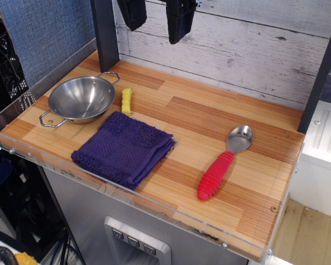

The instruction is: Move the towel up to the top but stay in center

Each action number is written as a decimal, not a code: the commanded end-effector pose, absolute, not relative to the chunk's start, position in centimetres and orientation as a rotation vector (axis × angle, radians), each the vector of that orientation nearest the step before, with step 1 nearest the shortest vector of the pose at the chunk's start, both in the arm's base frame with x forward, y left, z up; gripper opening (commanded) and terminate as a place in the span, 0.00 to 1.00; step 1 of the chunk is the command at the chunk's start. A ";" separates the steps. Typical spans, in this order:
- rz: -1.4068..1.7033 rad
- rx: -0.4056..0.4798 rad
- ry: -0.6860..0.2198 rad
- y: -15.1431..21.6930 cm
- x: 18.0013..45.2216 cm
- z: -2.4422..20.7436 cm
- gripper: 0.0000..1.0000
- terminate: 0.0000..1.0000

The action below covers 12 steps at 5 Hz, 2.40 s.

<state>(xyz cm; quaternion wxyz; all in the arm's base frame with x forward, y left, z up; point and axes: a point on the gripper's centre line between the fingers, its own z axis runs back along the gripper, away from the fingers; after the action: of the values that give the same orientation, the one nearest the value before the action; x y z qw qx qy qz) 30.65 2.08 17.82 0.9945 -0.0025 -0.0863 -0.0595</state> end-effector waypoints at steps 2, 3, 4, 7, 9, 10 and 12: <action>-0.107 -0.006 -0.178 2.6 29.6 17.3 1.00 0.00; -0.104 -0.014 -0.213 2.9 28.7 16.1 1.00 0.00; -0.125 -0.026 -0.211 3.6 27.6 13.5 1.00 0.00; -0.152 0.023 -0.106 4.1 30.9 6.1 1.00 0.00; -0.213 -0.009 -0.058 3.3 32.6 3.3 1.00 0.00; -0.223 -0.034 -0.034 3.7 32.0 3.5 1.00 0.00; -0.212 -0.047 -0.108 4.6 31.0 6.1 1.00 0.00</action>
<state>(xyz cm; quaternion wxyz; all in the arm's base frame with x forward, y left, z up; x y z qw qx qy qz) 30.63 4.35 4.46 0.9934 -0.0311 -0.0270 -0.1073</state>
